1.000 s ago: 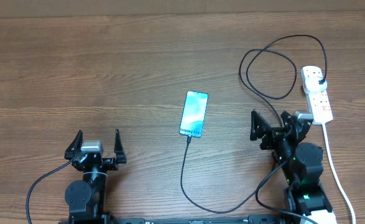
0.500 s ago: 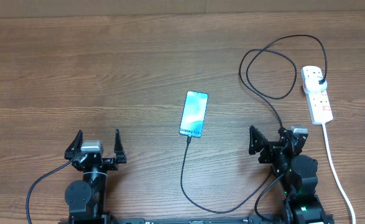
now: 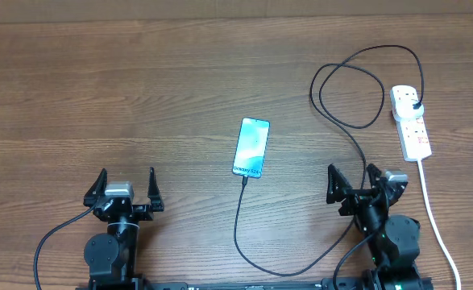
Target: Plug charger to phone and switch on socket
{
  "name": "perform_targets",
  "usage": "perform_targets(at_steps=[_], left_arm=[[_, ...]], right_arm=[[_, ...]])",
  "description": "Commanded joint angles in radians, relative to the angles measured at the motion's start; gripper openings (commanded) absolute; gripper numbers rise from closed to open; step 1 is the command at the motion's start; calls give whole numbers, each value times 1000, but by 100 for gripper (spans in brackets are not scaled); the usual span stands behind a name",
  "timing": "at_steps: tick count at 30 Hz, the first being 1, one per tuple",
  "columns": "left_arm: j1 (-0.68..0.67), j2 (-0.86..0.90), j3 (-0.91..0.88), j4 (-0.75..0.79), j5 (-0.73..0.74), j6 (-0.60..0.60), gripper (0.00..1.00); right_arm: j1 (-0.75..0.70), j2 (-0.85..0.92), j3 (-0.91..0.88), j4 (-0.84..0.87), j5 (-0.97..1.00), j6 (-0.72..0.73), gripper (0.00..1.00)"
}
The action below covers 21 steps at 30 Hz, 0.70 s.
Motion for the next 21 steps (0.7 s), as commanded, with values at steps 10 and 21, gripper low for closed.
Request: perform_targets(at_steps=[10, 21], left_arm=[[-4, -11, -3, -1, -2, 19, 100], [-4, -11, -3, -1, -2, 19, 100]], right_arm=[[-2, -160, -11, 3, 13, -94, 100], [-2, -160, -11, 6, 11, -94, 100]])
